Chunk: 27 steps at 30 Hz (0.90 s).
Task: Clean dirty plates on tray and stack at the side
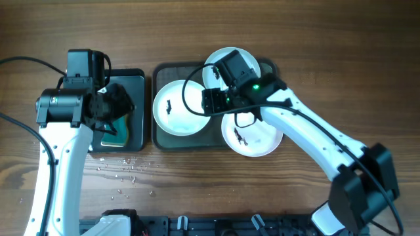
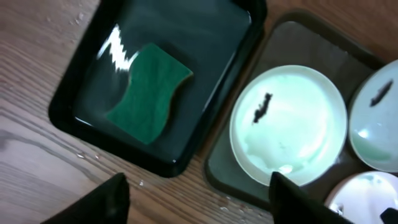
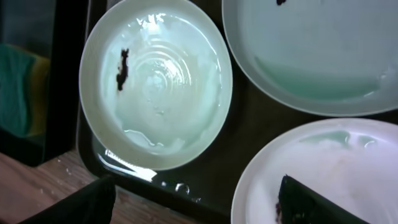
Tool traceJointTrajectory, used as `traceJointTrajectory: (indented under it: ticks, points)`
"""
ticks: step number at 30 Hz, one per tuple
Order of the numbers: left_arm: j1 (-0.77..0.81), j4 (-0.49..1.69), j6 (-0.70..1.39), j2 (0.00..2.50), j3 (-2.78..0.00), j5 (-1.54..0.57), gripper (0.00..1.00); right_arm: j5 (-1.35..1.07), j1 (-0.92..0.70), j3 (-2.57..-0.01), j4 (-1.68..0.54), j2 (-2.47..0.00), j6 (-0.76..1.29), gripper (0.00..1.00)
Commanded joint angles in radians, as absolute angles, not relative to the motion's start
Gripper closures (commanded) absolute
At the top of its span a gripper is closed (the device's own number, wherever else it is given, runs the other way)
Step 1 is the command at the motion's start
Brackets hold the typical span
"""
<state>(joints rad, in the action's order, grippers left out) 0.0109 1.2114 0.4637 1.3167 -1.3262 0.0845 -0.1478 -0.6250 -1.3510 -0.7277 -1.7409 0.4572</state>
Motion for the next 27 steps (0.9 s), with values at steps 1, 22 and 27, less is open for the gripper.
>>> traceJointTrajectory:
  ticks: [1, 22, 27]
  points:
    - [0.003, 1.201, 0.488, 1.319, -1.306, 0.156, 0.29, -0.125, -0.625, -1.366, -0.699, -1.776, 0.474, 0.15]
    - [0.002, 1.049, 0.558, 1.324, -1.182, 0.238, 0.24, -0.040, -0.625, -1.366, -0.621, -1.855, 0.530, 0.17]
    - [0.002, 1.052, 0.558, 1.324, -1.182, 0.237, 0.24, -0.040, -0.625, -1.355, -0.600, -1.858, 0.531, 0.40]
